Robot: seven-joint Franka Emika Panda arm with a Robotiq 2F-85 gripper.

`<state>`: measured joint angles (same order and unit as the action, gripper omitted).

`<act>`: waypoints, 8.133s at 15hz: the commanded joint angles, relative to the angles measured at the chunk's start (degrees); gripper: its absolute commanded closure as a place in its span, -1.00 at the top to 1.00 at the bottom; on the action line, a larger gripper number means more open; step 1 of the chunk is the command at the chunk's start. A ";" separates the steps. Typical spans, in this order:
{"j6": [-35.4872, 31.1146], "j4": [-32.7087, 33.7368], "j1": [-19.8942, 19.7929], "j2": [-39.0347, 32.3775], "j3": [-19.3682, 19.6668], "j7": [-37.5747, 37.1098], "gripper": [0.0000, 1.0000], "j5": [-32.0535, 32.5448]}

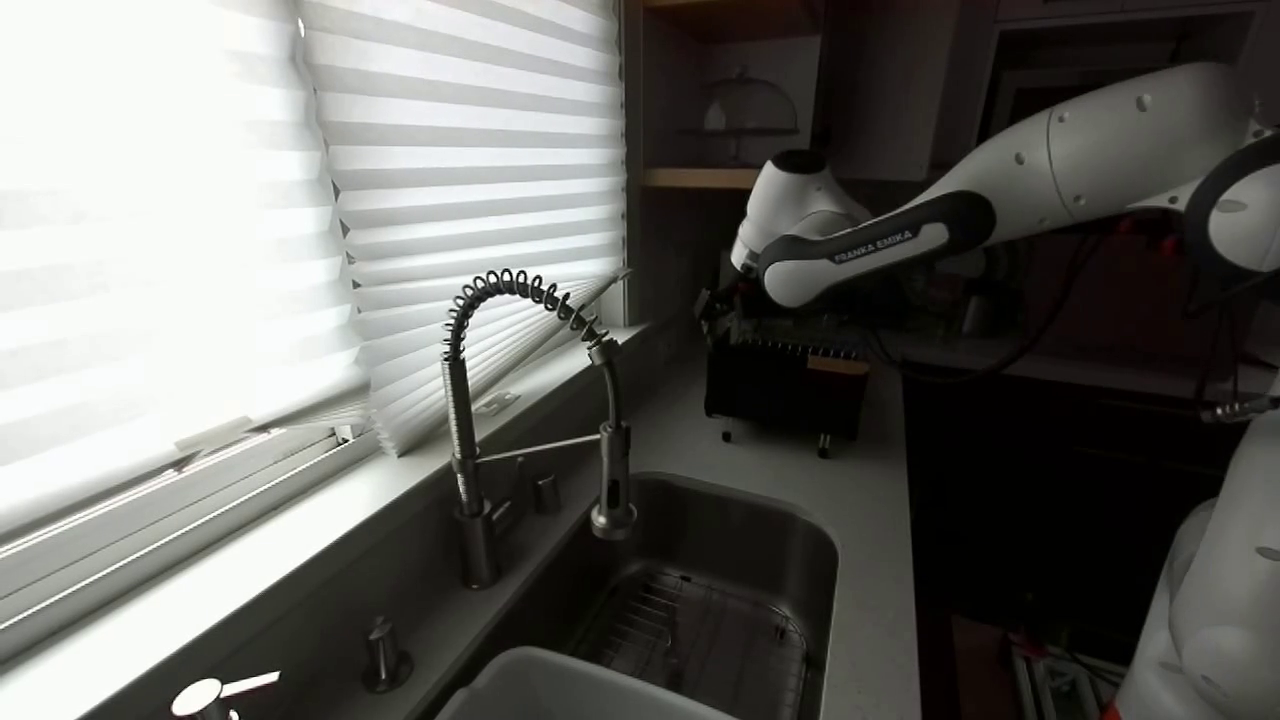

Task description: Move the fork and spoon to the middle compartment of the utensil drying rack

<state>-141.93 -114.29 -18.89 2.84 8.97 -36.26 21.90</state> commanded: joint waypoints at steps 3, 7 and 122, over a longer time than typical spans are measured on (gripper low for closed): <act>0.76 9.82 1.56 -9.14 4.07 -7.44 1.00 5.96; 0.82 13.48 2.97 -13.14 6.19 -6.59 1.00 5.38; 6.94 8.57 0.13 0.82 9.15 1.94 1.00 -4.59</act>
<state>-135.16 -106.05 -18.18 3.86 18.62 -34.61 17.59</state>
